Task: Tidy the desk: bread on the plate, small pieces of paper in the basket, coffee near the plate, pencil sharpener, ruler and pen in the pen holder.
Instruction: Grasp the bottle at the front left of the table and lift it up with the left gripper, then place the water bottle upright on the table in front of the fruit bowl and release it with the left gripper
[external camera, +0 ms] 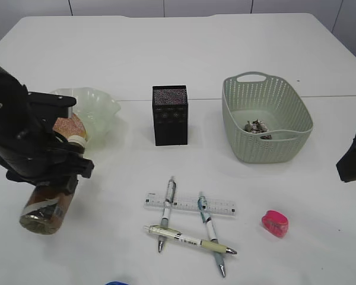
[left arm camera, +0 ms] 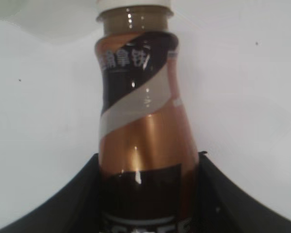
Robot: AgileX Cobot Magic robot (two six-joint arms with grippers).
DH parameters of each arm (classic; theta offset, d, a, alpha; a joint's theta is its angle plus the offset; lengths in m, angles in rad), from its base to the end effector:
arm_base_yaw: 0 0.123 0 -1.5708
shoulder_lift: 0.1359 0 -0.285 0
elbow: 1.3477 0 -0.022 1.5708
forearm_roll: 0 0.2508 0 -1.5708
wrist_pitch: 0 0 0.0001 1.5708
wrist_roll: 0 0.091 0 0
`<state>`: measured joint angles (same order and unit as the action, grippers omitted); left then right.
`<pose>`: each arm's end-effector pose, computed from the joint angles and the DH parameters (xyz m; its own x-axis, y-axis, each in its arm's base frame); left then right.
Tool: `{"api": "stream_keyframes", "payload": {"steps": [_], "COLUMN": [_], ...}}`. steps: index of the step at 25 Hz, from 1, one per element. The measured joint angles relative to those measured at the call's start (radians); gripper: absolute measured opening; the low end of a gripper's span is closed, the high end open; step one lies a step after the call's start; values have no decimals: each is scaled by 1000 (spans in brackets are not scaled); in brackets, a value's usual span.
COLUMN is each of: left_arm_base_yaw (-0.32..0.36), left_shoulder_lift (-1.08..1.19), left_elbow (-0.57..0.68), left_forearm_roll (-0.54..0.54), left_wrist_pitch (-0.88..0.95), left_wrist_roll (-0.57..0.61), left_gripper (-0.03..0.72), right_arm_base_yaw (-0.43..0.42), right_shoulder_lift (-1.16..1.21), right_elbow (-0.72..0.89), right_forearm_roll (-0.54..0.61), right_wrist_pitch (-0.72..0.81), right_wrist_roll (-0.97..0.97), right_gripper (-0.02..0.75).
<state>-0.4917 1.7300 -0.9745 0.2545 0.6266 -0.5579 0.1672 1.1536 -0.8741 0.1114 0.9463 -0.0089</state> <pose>0.2877 -0.1388 0.1713 -0.9405 0.1188 -0.3183 0.1138 0.9929 0.0343 0.2051 0.0429 0.2882 -0.9042 -0.0957 -0.4163 -0.1525 0.9827 0.1054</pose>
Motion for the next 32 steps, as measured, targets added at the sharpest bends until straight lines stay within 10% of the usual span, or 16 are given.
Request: {"api": "stream_keyframes", "payload": {"steps": [8,17,32], "left_arm_base_yaw": [0,0,159], "left_shoulder_lift": [-222,-495,-320], "left_elbow": [81,430,539], "left_forearm_roll": [18,122,167], "left_wrist_pitch": [-84,-594,-1232], "left_wrist_roll": [270,280,282], "left_gripper": [374,374,374], "right_arm_base_yaw": [0,0,0], "right_shoulder_lift": [0,0,0], "right_elbow": [0,0,0], "right_forearm_roll": [-2,-28,-31], "right_wrist_pitch": [1,9,9], "right_wrist_roll": [0,0,0], "right_gripper": [563,563,563]}}
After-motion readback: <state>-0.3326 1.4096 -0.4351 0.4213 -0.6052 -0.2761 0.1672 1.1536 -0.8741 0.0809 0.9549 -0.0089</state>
